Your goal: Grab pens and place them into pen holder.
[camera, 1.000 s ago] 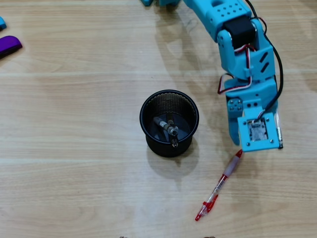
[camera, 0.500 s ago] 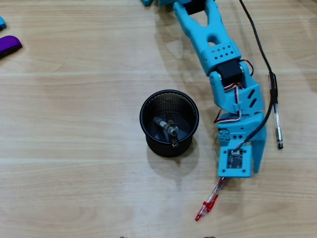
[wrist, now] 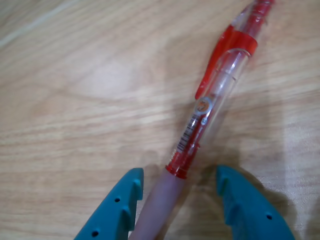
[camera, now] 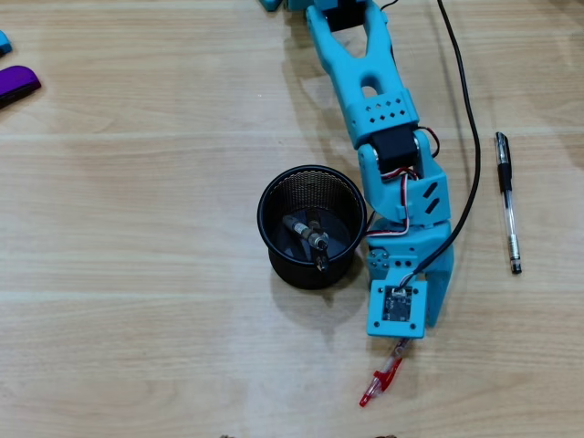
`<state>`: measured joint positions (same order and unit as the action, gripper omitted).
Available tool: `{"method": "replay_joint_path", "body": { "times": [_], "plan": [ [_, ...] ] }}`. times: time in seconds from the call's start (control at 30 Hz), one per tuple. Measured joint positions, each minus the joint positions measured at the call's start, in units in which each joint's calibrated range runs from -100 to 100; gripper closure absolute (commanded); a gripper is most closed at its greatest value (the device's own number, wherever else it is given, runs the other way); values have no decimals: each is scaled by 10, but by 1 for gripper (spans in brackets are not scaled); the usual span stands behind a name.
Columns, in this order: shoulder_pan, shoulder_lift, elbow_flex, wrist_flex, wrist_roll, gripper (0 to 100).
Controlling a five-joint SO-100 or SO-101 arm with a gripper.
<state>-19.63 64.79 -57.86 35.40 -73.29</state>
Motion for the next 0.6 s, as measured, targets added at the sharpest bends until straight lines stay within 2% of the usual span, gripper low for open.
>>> {"method": "replay_joint_path", "body": {
  "times": [0.2,0.6],
  "plan": [
    [-9,-2,12,-3,1,83],
    [-8,-8,55,-12,0,94]
  ]
}}
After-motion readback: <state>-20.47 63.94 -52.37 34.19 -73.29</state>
